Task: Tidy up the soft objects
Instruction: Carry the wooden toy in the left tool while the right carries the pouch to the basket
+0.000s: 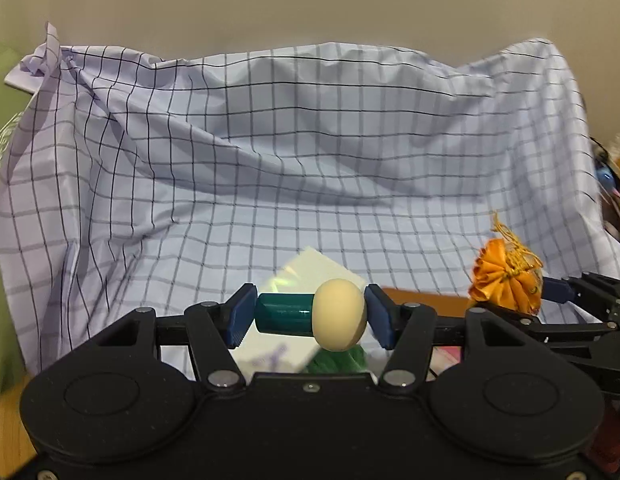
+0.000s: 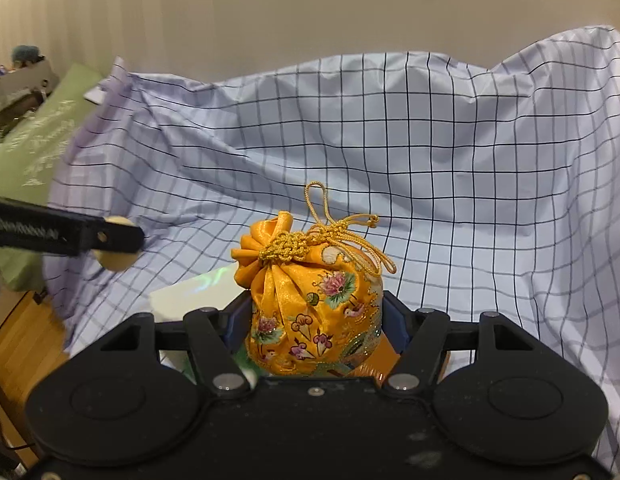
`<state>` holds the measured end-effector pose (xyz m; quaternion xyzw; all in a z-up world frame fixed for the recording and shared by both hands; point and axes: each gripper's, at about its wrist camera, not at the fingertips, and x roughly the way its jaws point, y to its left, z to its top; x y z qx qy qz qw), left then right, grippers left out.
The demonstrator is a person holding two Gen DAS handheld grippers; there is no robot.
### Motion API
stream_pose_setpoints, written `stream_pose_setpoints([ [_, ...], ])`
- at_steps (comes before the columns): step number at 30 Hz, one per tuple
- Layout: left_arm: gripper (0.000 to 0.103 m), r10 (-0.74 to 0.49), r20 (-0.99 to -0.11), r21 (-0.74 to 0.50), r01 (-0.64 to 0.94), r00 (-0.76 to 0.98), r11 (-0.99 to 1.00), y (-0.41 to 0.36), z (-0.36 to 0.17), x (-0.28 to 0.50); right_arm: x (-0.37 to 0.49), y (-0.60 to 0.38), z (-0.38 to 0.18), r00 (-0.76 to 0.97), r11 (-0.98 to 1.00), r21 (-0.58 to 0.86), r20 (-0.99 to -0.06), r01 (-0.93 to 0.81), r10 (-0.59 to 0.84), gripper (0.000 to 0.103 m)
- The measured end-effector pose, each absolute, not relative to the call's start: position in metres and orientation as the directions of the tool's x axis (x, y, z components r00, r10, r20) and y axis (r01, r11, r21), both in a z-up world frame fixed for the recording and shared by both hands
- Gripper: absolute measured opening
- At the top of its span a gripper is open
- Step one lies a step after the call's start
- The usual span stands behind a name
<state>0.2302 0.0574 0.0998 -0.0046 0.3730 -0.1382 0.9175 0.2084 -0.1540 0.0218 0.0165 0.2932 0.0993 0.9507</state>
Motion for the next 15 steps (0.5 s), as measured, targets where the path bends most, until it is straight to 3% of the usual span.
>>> stream_pose_setpoints([
  [15,0.056,-0.234,-0.695,-0.095,0.235,0.680,0.967,0.027,0.060,0.112,0.061,-0.158,-0.007,0.813,0.977,0.186,-0.549,-0.108,0.195,0.066],
])
